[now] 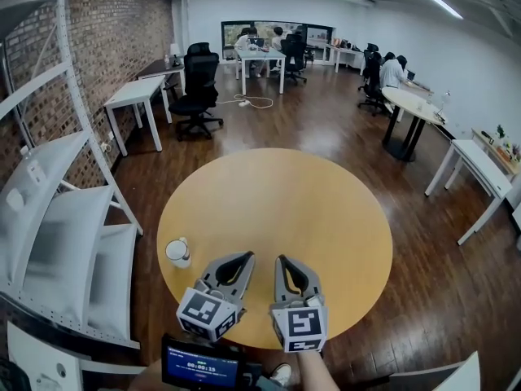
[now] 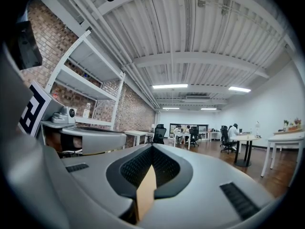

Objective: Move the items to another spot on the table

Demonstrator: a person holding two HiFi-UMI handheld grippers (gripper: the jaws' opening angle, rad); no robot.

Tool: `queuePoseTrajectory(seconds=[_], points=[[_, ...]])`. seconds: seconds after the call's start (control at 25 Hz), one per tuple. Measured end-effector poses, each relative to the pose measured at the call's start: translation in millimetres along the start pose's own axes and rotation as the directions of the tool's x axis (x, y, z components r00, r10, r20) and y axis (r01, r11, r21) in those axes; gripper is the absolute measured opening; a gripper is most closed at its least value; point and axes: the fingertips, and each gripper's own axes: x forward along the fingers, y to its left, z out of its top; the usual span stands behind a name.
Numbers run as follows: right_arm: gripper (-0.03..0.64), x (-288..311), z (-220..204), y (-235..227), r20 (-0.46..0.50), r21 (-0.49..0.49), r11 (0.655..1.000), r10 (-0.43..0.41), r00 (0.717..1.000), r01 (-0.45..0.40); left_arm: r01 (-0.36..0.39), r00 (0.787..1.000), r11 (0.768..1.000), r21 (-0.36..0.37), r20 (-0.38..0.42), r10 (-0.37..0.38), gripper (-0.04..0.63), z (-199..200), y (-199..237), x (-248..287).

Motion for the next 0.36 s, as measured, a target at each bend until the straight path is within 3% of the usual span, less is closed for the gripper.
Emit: queuePoseTrajectory(seconds=[0.36], points=[[0.003,2.0,-2.2,-0.9,-0.011,0.01,1.0,0.008,1.0,-0.008,-0.006,1.0,1.0,0.0,-0.006,0.006,0.002,-2.0,0.8,2.5]])
